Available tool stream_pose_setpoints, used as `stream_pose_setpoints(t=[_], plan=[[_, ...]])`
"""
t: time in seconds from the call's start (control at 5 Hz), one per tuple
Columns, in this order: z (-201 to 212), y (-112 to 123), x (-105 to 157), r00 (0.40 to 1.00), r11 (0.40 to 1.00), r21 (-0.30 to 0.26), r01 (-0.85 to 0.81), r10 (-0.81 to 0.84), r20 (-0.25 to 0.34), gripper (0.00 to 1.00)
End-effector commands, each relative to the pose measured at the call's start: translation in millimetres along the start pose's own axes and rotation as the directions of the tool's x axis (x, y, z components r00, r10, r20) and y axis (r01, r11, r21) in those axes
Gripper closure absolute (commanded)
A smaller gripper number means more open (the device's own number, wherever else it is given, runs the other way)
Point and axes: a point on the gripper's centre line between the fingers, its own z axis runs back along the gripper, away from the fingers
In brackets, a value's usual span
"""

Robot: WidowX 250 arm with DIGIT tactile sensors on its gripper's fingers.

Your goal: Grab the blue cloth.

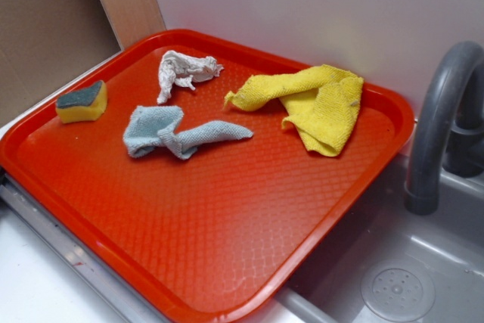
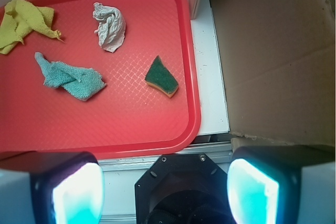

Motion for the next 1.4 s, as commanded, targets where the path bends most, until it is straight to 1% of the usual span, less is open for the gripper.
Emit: stream_pose_setpoints(t=[0.0,0.2,0.4,0.6,0.8,1.0,1.2], plan=[[0,0,0,1.000,1.000,0.000,0.000,0.000,0.000,0.00],[1,-4,7,0.999,1.000,-0.015,0.017,-0.016,0.039,0.00],[-4,-6,11,0.996,0.998,-0.027,0.063,-0.061,0.061,0.00],[-19,-24,37,0.944,0.950,0.010,0.313,-0.312,0.111,0.00],[-37,-55,80,0.830,0.841,0.031,0.540,-0.538,0.149,0.00],[-52,-86,104,0.669,0.679,0.037,0.733,-0.730,0.139,0.00],[-73,-121,97,0.480,0.482,-0.028,0.876,-0.865,0.147,0.00]])
